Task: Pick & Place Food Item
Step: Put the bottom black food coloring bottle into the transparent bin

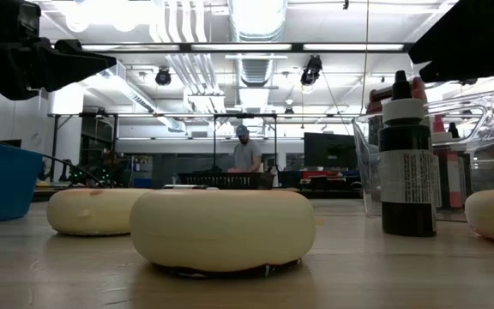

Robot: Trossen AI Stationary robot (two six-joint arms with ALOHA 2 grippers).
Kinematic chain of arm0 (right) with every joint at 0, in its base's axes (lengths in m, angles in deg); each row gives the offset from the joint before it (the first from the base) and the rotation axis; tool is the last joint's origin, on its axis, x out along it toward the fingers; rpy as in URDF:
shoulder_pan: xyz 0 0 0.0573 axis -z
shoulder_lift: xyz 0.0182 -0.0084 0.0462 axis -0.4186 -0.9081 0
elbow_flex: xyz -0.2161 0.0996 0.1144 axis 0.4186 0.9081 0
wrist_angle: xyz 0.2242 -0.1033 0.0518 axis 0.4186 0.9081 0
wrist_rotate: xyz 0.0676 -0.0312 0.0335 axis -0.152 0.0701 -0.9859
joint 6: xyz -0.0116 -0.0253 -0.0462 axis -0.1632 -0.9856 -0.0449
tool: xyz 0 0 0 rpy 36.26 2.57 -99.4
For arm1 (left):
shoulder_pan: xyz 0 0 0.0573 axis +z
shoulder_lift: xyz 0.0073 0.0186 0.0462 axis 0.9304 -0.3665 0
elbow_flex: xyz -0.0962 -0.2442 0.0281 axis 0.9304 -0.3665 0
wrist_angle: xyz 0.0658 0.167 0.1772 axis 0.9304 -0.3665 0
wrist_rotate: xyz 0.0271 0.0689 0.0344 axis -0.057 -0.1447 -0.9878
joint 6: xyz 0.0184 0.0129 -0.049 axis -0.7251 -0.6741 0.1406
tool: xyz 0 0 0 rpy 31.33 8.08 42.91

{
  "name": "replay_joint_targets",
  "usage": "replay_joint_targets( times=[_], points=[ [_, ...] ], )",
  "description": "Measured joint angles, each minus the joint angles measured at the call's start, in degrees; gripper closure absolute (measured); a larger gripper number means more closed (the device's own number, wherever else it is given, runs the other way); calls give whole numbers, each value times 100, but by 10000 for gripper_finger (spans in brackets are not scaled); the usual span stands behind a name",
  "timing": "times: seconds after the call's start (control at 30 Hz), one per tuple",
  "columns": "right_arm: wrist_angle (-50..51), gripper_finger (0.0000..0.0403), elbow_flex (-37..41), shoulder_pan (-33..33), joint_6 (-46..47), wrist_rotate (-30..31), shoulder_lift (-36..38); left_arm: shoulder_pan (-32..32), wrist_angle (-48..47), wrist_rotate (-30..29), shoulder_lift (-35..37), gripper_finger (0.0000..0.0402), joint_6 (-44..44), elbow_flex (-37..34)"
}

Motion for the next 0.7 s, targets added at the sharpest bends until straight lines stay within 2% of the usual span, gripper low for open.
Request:
replay_joint_targets(
  times=[0.27,0.7],
  points=[
    [-469,251,140,13,-354,56,0,0,0,0,0,202,0,0],
    [-702,249,138,13,-785,233,-2,1,0,0,0,202,0,-1]
  ],
)
